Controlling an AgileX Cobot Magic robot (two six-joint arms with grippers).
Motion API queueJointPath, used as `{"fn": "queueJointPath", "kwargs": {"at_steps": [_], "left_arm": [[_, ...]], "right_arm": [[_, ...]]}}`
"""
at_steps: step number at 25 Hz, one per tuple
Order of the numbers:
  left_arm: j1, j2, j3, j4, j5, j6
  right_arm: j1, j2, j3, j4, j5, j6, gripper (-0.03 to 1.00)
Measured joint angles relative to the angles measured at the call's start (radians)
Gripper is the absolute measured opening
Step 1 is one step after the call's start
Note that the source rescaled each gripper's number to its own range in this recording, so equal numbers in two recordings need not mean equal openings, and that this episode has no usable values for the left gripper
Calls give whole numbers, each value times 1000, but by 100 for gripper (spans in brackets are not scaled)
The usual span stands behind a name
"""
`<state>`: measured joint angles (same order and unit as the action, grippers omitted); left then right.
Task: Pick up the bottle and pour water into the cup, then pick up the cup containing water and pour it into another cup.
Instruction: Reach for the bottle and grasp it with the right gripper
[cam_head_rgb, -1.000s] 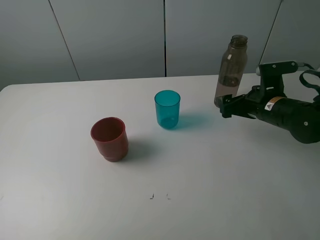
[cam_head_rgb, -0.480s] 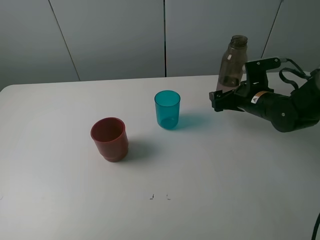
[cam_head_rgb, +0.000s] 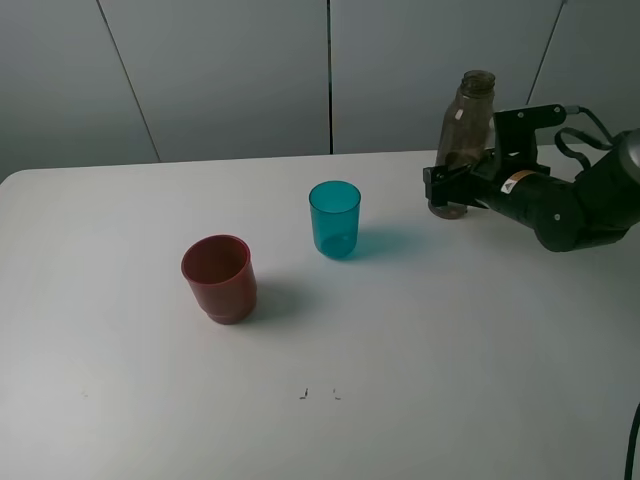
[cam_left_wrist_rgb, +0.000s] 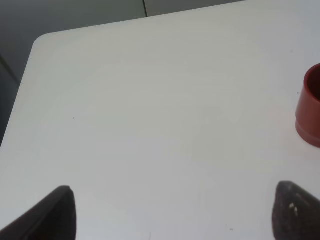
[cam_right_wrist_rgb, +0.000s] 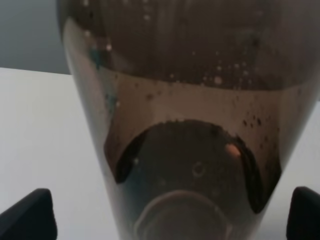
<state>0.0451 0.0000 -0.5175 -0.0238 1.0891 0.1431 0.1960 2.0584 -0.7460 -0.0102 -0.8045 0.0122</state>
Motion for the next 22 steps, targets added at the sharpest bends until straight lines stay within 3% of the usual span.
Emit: {"fn": "queueJointPath", "kwargs": {"at_steps": [22], "left_arm": [[0,0,0,0,0,0]], "right_arm": [[0,59,-73,19,-97,-2,100]]}}
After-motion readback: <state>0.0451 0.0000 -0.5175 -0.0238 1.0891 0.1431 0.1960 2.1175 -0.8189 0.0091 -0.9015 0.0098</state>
